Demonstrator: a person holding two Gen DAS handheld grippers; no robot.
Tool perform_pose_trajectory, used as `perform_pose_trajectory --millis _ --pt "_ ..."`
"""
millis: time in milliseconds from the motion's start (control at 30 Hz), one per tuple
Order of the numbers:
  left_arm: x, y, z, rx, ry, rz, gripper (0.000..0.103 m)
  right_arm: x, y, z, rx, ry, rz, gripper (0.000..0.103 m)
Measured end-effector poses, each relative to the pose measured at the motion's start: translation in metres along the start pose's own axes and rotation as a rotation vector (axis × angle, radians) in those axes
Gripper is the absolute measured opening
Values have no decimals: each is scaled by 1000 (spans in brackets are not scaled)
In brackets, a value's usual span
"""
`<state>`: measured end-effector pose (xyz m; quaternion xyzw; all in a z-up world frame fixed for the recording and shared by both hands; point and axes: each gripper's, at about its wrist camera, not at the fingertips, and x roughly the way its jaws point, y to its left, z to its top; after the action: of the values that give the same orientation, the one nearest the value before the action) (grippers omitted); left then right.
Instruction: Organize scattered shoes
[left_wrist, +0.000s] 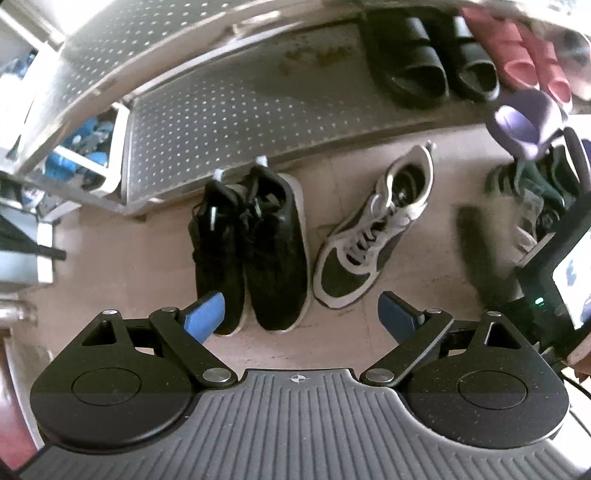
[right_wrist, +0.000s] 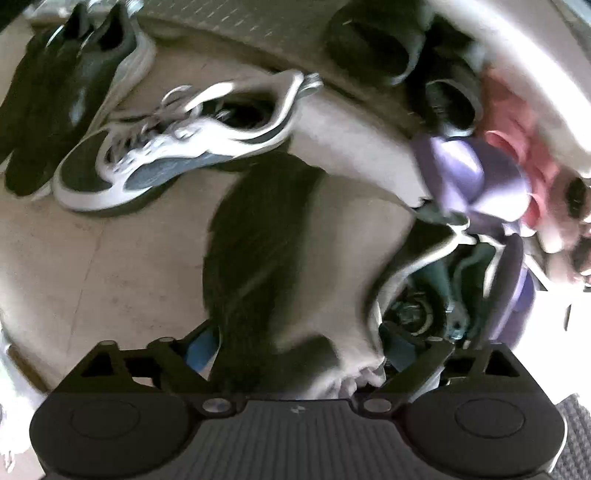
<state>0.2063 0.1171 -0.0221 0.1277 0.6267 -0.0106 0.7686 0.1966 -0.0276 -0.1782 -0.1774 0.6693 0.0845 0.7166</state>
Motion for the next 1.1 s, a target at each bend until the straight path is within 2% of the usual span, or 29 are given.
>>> perform_pose_trajectory --millis 100,167,200,233,267,300,333,433,500,533,600,767,800,833,867,967,1033,1100 --pt "-5 1 0 -10 -15 -17 94 -14 -12 -8 95 -60 116 94" --pt "-6 1 0 -15 -21 -20 94 -23 -26 -12 172 -112 215 85" --pt "-5 2 -1 -17 -22 -24 94 -26 -33 -14 208 -140 259 76" --pt "-5 3 -2 -19 -23 -27 94 -26 -35 -14 229 -155 282 61" --pt "-5 4 -2 -22 -23 -30 93 -26 -40 -10 254 -170 307 53" --pt "-4 5 -2 -26 -24 -32 93 -25 -46 -6 280 -184 331 39" --pt "-4 6 -1 -30 -24 -34 93 -25 -52 0 306 -199 354 33" --pt "-2 12 -1 -54 -20 -32 93 -15 -63 31 361 -240 376 34" --pt "-2 18 0 -80 -19 -30 93 -2 -64 52 401 -247 360 41" --pt "-2 21 1 -95 -18 -29 93 8 -61 63 413 -232 363 47" --pt "0 29 1 -129 -14 -30 93 27 -55 83 433 -202 365 49" --pt "6 45 2 -193 7 -20 93 65 -25 116 305 -144 221 52" --pt "7 47 3 -203 12 -17 93 72 -20 121 276 -136 188 49" --pt "8 49 3 -211 14 -16 93 75 -18 124 240 -140 173 34" --pt "8 51 4 -218 17 -15 93 77 -14 127 196 -148 157 33" --pt "8 53 5 -233 16 -20 93 64 21 133 -77 -260 81 31" --pt "6 53 6 -233 9 -24 93 52 37 138 -174 -302 120 27" --pt "5 53 7 -232 7 -22 93 46 46 148 -170 -307 162 21"
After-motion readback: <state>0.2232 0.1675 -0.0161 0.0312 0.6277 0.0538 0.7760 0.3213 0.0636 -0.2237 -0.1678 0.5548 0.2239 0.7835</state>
